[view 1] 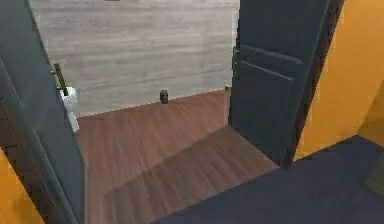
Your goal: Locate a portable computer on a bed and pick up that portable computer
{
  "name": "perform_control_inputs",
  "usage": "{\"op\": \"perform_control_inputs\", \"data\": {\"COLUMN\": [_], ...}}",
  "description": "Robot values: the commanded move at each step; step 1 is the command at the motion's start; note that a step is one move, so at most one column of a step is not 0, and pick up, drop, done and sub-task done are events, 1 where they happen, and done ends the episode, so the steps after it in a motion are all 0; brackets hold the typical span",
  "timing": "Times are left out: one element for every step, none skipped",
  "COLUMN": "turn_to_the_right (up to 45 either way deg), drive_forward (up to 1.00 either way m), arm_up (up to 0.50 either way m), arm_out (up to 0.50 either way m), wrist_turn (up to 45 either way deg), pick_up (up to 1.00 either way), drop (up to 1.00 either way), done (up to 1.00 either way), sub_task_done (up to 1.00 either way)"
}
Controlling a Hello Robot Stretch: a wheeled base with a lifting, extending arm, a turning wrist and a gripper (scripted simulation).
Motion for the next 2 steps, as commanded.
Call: {"op": "perform_control_inputs", "data": {"turn_to_the_right": [0.0,0.0], "drive_forward": [1.00,1.00], "arm_up": [0.00,0.00], "arm_out": [0.00,0.00], "wrist_turn": [0.0,0.0], "pick_up": [0.00,0.00], "drop": [0.00,0.00], "done": [0.00,0.00], "sub_task_done": [0.00,0.00]}}
